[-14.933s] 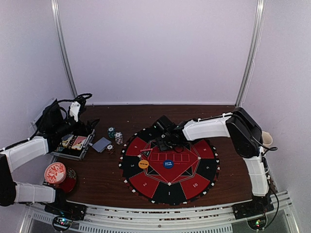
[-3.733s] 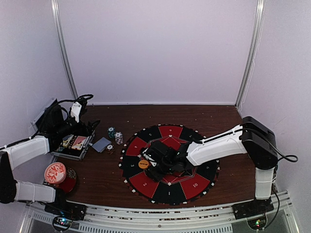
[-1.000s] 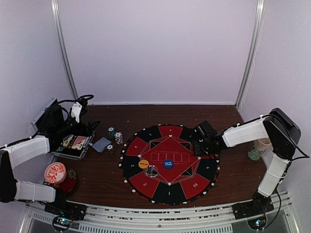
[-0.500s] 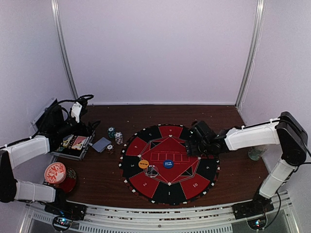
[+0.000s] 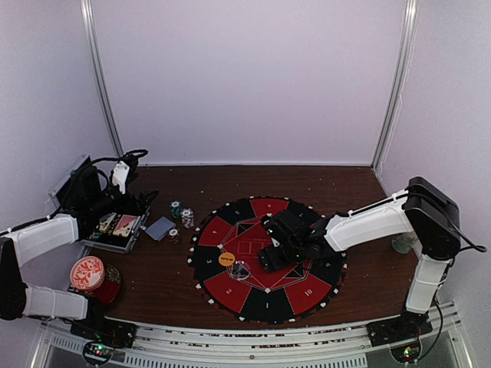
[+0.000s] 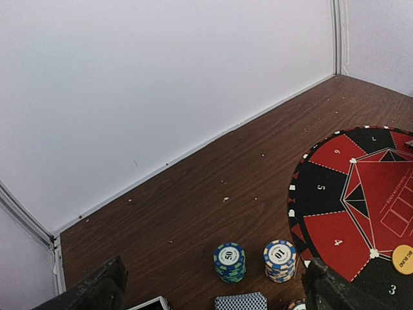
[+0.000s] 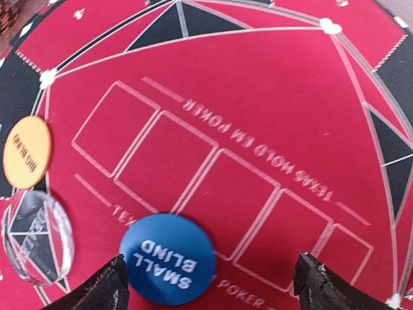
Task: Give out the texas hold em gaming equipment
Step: Move the small blind button to position 4.
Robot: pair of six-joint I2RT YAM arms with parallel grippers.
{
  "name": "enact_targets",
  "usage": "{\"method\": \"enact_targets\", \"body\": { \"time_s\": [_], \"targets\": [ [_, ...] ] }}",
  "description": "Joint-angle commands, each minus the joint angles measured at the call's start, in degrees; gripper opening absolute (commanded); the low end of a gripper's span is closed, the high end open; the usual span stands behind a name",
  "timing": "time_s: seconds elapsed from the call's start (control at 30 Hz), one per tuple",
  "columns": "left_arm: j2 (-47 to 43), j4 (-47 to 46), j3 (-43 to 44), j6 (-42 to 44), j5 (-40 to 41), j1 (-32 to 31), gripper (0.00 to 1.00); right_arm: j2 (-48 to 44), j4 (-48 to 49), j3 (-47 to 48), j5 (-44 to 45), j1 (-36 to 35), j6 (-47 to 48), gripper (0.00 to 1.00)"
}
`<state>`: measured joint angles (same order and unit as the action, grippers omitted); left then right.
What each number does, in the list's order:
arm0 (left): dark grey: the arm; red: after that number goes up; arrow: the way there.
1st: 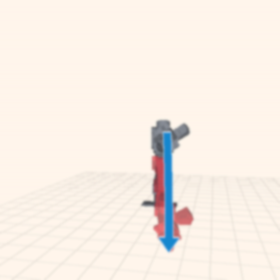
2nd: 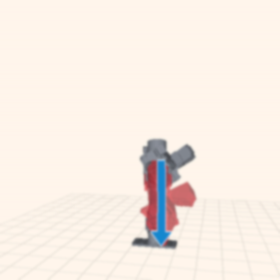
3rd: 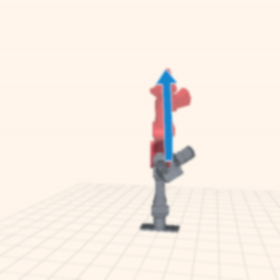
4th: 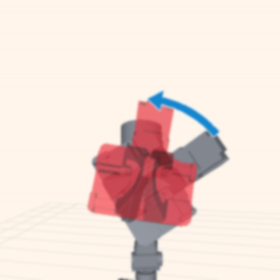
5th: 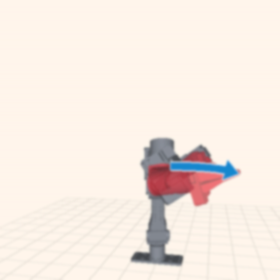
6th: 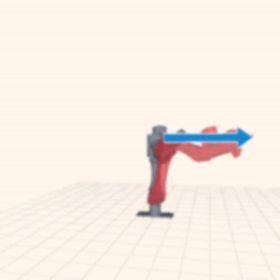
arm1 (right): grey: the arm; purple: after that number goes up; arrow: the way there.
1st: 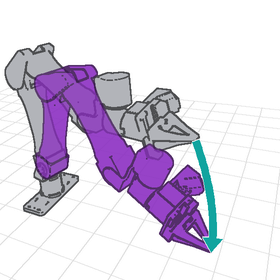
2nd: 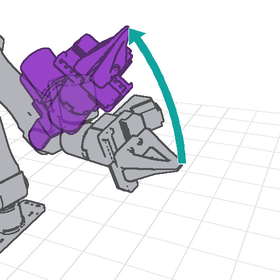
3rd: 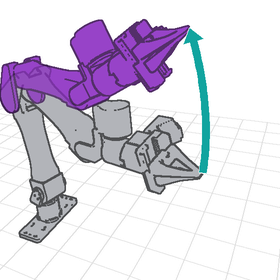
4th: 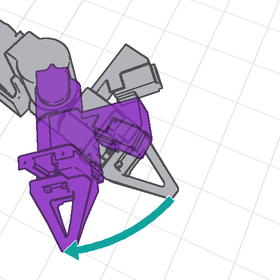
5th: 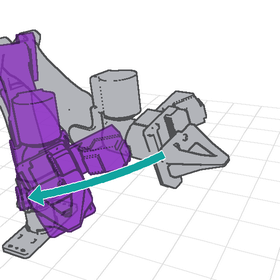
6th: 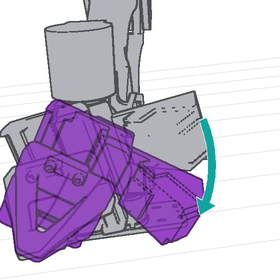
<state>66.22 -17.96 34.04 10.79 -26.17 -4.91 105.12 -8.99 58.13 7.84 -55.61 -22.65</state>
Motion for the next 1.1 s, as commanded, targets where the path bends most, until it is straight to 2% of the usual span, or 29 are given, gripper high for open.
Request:
{"method": "enact_targets", "body": {
  "time_s": [0.0, 0.27, 0.63, 0.9, 1.07],
  "targets": [
    [0.12, -1.86, 0.5, -0.42, -0.61, 0.37, 0.98, 0.61, 0.94, 0.63, -5.22, -0.44, 0.71, 0.89],
    [0.48, -1.8, 0.59, -0.4, -0.49, 0.41, 0.98, 4.12, -0.44, 2.52, -4.88, -1.81, 1.46, 0.86],
    [0.74, -1.85, 0.64, -0.33, -0.44, 0.34, 0.98, 5.17, -1.6, 3.04, -3.37, -2.98, 1.14, 0.68],
    [0.59, -1.82, 0.67, -0.41, -0.28, 0.4, 0.98, 5.36, -1.42, 3.04, -3.05, -3.68, 0.78, 0.51],
    [0.57, -1.82, 0.6, -0.35, -0.28, 0.36, 0.98, 4.97, -1.4, 3.14, -2.1, -3.89, 0.52, 0.48]
  ]
}}
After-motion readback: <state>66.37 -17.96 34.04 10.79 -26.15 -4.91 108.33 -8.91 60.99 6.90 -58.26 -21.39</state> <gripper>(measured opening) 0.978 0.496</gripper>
